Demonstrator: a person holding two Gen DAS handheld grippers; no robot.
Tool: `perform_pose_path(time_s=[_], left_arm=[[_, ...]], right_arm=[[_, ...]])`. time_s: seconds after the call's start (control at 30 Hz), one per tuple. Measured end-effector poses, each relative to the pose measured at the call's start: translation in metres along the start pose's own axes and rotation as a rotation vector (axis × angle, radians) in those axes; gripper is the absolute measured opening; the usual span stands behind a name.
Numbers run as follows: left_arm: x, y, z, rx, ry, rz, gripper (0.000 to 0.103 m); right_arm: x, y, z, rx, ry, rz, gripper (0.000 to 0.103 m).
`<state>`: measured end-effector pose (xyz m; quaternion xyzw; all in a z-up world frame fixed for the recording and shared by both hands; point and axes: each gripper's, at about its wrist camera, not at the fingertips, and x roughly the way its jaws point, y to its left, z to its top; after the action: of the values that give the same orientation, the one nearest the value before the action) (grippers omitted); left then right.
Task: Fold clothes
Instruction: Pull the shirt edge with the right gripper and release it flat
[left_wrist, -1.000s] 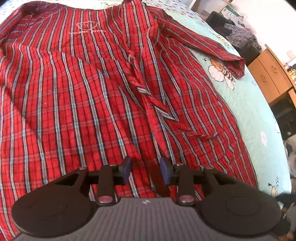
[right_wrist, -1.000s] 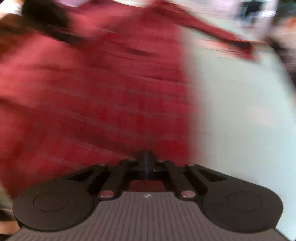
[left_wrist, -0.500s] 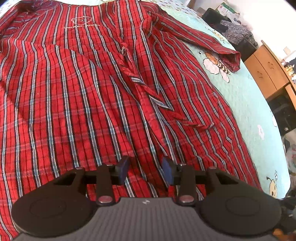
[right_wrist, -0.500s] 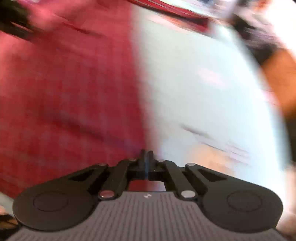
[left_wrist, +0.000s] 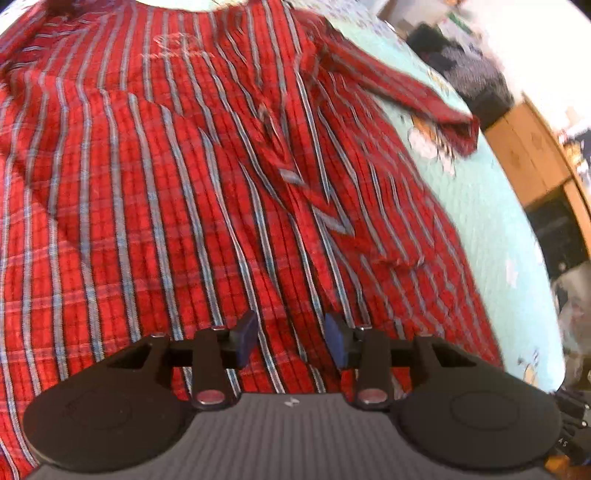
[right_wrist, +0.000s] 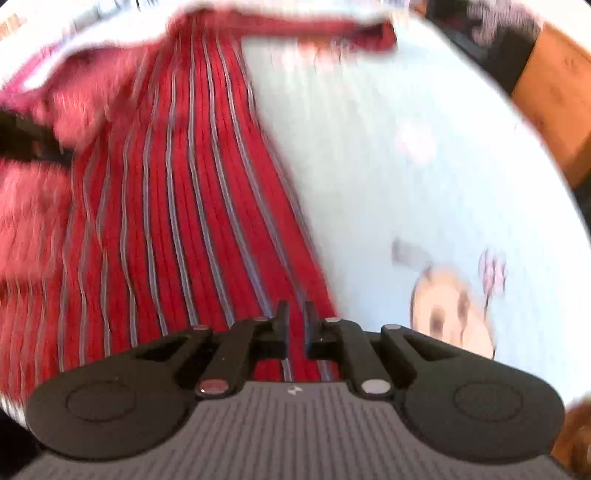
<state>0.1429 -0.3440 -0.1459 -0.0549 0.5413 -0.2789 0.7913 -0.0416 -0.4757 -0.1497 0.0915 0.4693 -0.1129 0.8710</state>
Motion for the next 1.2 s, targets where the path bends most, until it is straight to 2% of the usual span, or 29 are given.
perform_pose_path(time_s=[0.07,0.1,0.2,0.27,0.3,0.37,0.4,0.43,0.5,0.53,0.63,0.67,0.7,0.73,0.77,0.8,0.83,0.87,0.93,0.97,1.0,1.07,1.13,1.17,1.2], left_arm=[[-0.006,0.001,0.003,-0.012,-0.030,0.004,0.042],[-0.009,0.002,0.005,-0.014,-0.044,0.008,0.042],[-0.010,0.006,0.005,-0.018,-0.052,0.017,0.042],[-0.008,0.011,0.002,-0.041,-0.037,0.017,0.042],[-0.008,0.013,0.000,-0.050,-0.031,0.016,0.042],[-0.009,0.019,-0.004,-0.062,-0.026,0.016,0.042],[-0.010,0.021,-0.006,-0.065,-0.028,0.017,0.042],[-0.009,0.023,-0.007,-0.071,-0.029,0.016,0.042],[-0.009,0.026,-0.008,-0.083,-0.031,0.016,0.042],[-0.009,0.026,-0.009,-0.088,-0.031,0.015,0.042],[-0.012,0.026,-0.008,-0.077,-0.047,0.007,0.042],[-0.013,0.026,-0.007,-0.073,-0.053,0.004,0.042],[-0.014,0.026,-0.007,-0.069,-0.058,0.001,0.042],[-0.015,0.027,-0.008,-0.062,-0.059,-0.003,0.042],[-0.016,0.028,-0.008,-0.058,-0.058,-0.007,0.042],[-0.017,0.029,-0.009,-0.059,-0.060,-0.016,0.042],[-0.018,0.030,-0.010,-0.059,-0.062,-0.024,0.042],[-0.018,0.030,-0.010,-0.061,-0.066,-0.029,0.042],[-0.019,0.029,-0.009,-0.064,-0.077,-0.043,0.042],[-0.019,0.028,-0.008,-0.063,-0.081,-0.051,0.042],[-0.018,0.027,-0.006,-0.060,-0.083,-0.051,0.042],[-0.016,0.026,-0.003,-0.056,-0.088,-0.050,0.042],[-0.016,0.028,0.002,-0.057,-0.094,-0.052,0.042],[-0.016,0.029,0.005,-0.056,-0.098,-0.052,0.042],[-0.016,0.030,0.007,-0.053,-0.105,-0.052,0.042]], right_arm=[[0.012,0.017,0.027,-0.109,-0.068,0.118,0.019],[0.023,0.030,0.037,-0.192,-0.086,0.174,0.019],[0.064,0.063,0.054,-0.379,-0.076,0.299,0.019],[0.084,0.059,0.045,-0.412,-0.038,0.231,0.018],[0.086,0.036,0.044,-0.338,-0.052,0.187,0.018],[0.078,0.007,0.046,-0.253,-0.043,-0.048,0.017],[0.072,-0.002,0.049,-0.233,-0.033,-0.139,0.021],[0.064,-0.005,0.054,-0.212,-0.054,-0.130,0.021],[0.049,0.001,0.066,-0.209,-0.134,-0.019,0.021],[0.052,0.018,0.073,-0.279,-0.158,0.051,0.021],[0.075,0.042,0.077,-0.459,-0.146,0.226,0.021],[0.088,0.035,0.074,-0.498,-0.122,0.222,0.021],[0.102,0.018,0.072,-0.490,-0.108,0.179,0.021],[0.105,-0.011,0.073,-0.407,-0.127,0.158,0.021],[0.104,-0.035,0.077,-0.325,-0.130,0.093,0.020],[0.103,-0.048,0.082,-0.286,-0.119,-0.044,0.022],[0.100,-0.057,0.085,-0.271,-0.104,-0.170,0.029],[0.094,-0.057,0.086,-0.256,-0.115,-0.174,0.029],[0.076,-0.048,0.088,-0.219,-0.164,-0.072,0.029],[0.069,-0.039,0.087,-0.236,-0.186,-0.007,0.033],[0.065,-0.024,0.082,-0.288,-0.191,0.094,0.037],[0.075,-0.005,0.074,-0.344,-0.138,0.254,0.043],[0.094,-0.021,0.062,-0.267,-0.079,0.258,0.042],[0.095,-0.041,0.059,-0.171,-0.104,0.279,0.037],[0.093,-0.059,0.060,-0.081,-0.117,0.240,0.029]])
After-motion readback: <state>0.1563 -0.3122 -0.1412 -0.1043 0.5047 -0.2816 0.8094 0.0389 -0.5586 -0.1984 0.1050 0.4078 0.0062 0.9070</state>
